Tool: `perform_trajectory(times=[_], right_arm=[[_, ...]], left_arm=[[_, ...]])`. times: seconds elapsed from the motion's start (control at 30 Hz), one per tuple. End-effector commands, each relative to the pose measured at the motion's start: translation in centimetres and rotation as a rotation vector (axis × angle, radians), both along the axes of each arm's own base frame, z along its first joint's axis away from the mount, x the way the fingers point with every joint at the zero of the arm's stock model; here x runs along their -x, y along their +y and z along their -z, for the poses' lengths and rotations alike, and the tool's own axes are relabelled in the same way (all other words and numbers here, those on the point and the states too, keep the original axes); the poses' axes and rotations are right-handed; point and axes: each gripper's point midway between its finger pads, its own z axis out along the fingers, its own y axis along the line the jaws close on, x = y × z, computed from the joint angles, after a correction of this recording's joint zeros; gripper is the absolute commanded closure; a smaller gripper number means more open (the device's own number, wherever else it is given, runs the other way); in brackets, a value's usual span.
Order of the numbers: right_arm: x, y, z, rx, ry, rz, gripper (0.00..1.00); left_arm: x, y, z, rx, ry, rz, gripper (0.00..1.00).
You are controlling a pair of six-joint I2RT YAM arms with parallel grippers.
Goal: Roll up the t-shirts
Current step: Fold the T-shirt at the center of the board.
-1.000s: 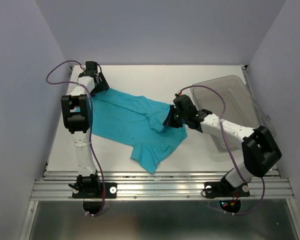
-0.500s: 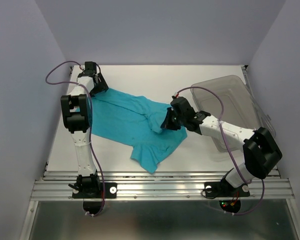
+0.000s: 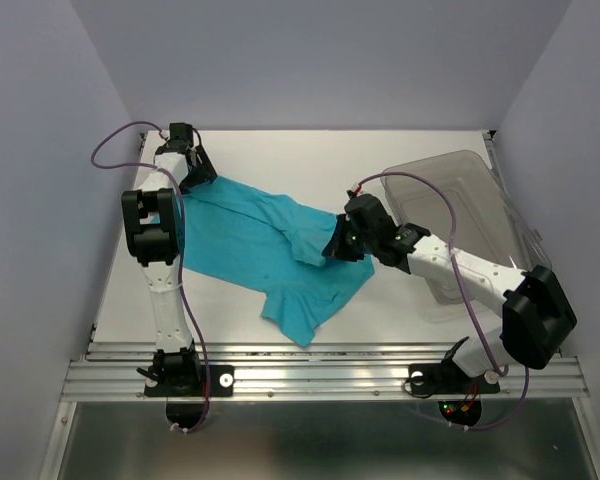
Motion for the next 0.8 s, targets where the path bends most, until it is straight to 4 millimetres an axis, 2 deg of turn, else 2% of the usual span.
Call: perform_trajectory(times=[0.0,0.33,0.37,0.43,0.47,0.53,0.63,0.77], right_arm=[[-0.3,0.0,-2.6,-0.008,-0.054,0.004,0.99],[1.1,-0.1,0.3,0.010,0.016,-0.010,0.99],[1.1,-0.2,0.6,0.015,0.020,-0.009,0.97],[1.4,-0.4,1.6,0.036,0.037,-0.015,0.80],[1.6,-0.7,2.3,0.054,0.051,-0.014,0.67],[1.9,-1.5,3.7,0.105,0.073,-0.005,0.51],[1.5,-3.3,4.9,0.211,0.067,0.032,0.49],[0.2,-3.8,3.5,0.283,-0.005,0.029,0.55]], left_arm=[[-0.8,0.1,-1.7,-0.004,-0.034,0.012,0.19],[-0.7,0.1,-1.5,-0.001,-0.026,0.014,0.19],[-0.7,0.1,-1.4,0.000,-0.028,0.014,0.19],[-0.7,0.0,-1.4,0.002,-0.027,0.014,0.19],[-0.7,0.1,-1.6,0.000,-0.029,0.014,0.19],[-0.7,0.0,-1.6,0.002,-0.028,0.014,0.19],[-0.7,0.0,-1.9,0.002,-0.031,0.018,0.18],[-0.8,0.0,-2.9,-0.001,-0.049,0.019,0.18]])
